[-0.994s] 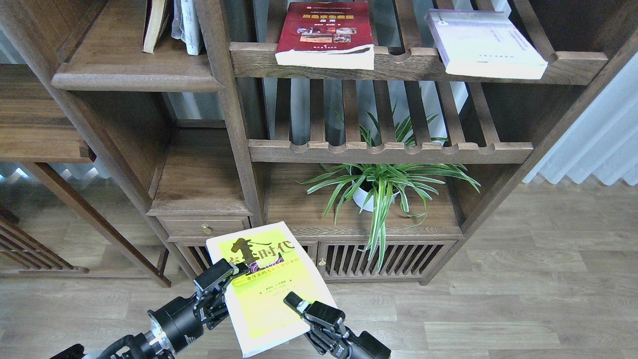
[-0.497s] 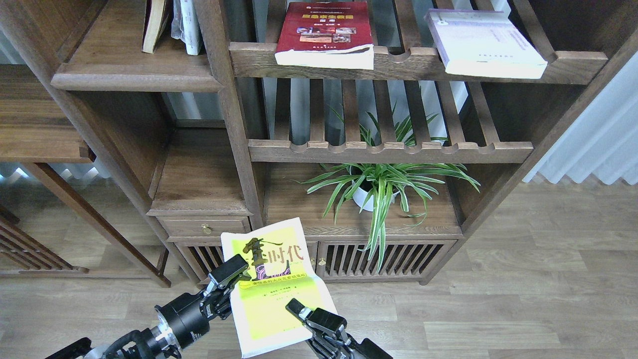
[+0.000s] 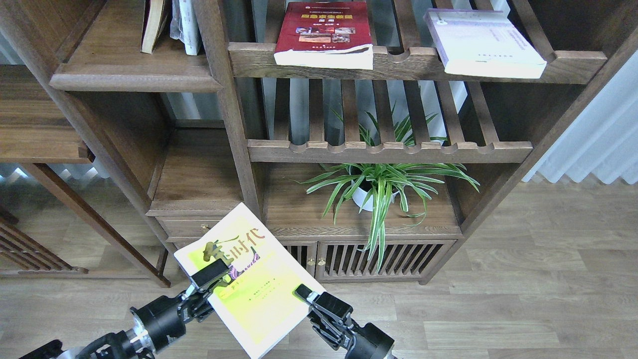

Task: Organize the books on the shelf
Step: 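Carry the yellow book with the left gripper up toward the top shelf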

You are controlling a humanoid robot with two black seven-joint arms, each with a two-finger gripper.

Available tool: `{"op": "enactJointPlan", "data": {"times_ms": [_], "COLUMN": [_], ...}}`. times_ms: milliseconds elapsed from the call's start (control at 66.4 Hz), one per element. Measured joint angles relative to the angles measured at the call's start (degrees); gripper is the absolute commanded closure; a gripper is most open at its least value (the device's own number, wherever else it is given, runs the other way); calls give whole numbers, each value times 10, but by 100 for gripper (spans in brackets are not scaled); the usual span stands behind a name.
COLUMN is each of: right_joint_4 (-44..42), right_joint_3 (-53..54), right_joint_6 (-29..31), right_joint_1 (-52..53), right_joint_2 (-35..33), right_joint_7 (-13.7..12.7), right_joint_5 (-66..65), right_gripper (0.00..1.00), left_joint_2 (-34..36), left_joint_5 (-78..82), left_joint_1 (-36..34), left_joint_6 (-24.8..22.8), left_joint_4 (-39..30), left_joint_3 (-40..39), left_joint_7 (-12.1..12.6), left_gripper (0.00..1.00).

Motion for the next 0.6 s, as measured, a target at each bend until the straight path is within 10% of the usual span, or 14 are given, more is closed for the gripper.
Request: {"op": "enactJointPlan", "data": {"times_ms": [602], "right_joint_4": [-6], "right_joint_3": [9], "right_joint_6": [0], "right_joint_1": [16], "right_joint_2": [0], "right_joint_7": [0], "right_joint_5": [-1], "right_gripper": [1], "left_joint_2": [44], "left_joint_5": [272], "left_joint_1": [139], "left_joint_6": [0], "left_joint_4": [-65], "left_joint_3": [-382], "left_joint_7": [5], "left_gripper": [99]}}
